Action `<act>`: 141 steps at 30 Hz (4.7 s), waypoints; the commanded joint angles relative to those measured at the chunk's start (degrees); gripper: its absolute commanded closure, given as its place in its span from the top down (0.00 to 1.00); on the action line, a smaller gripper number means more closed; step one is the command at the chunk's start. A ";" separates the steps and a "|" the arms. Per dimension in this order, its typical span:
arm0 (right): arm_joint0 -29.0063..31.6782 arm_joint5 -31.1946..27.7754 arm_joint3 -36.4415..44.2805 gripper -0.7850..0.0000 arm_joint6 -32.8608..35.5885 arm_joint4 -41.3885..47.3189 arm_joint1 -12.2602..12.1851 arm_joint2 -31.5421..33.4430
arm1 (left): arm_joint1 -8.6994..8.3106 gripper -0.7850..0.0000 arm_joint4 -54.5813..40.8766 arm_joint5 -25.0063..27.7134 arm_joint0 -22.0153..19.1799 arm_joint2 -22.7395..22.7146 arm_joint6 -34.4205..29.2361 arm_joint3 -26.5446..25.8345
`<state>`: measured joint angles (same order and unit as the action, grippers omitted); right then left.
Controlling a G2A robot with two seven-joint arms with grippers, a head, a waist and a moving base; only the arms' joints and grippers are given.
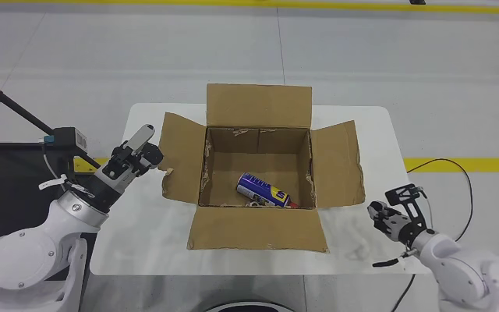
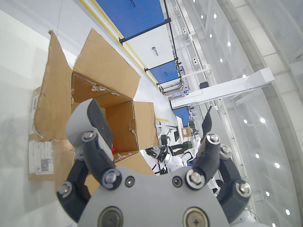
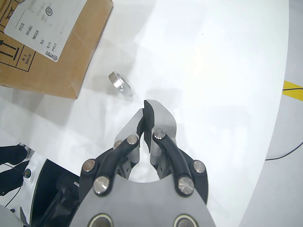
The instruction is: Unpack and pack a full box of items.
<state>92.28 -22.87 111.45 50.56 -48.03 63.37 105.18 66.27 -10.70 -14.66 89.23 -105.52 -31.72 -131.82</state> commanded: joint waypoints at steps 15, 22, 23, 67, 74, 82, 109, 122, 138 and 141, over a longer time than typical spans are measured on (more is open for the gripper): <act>-1.63 0.42 2.81 0.78 1.22 1.44 -1.15 1.95 | 0.03 1.00 -0.07 0.58 0.10 0.07 0.87 0.10; -4.06 -0.34 7.87 0.99 3.14 4.68 -1.95 5.27 | -0.14 1.00 -0.35 1.22 -0.50 -2.18 2.37 0.25; -4.65 -0.42 8.52 1.00 3.52 5.49 -2.08 5.59 | -0.19 1.00 -0.27 1.21 -0.59 -2.89 2.52 0.37; -22.42 4.92 12.74 1.00 -0.68 14.97 -2.84 -15.42 | -1.83 1.00 4.59 -4.68 6.02 -5.57 -6.51 5.82; -26.07 3.13 11.61 1.00 -0.79 11.49 -2.43 -25.43 | -1.81 1.00 4.80 -4.18 6.12 -4.90 -5.63 6.18; -35.40 4.88 3.96 1.00 3.07 5.33 -0.83 -41.65 | -1.88 1.00 4.30 -5.06 5.44 -3.64 -3.50 7.11; -56.58 10.47 -23.81 1.00 12.00 -3.46 7.78 -67.67 | -2.14 1.00 0.38 -2.90 8.57 -6.97 -2.23 7.42; -59.30 10.26 -30.61 0.86 15.66 -3.36 10.41 -71.13 | -2.29 1.00 -1.08 -1.97 9.38 -8.58 -2.00 8.09; -60.94 9.23 -30.18 0.00 19.43 -2.44 11.21 -69.03 | -2.52 1.00 -1.34 -1.74 9.59 -9.04 -1.58 7.97; -60.72 8.87 -27.77 0.00 20.50 -2.04 10.78 -67.31 | -2.57 1.00 -1.52 -1.77 9.34 -9.24 -1.48 8.04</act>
<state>31.43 -13.89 82.94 70.73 -50.22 74.30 37.30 63.71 -12.12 -16.41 98.65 -114.72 -33.24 -123.81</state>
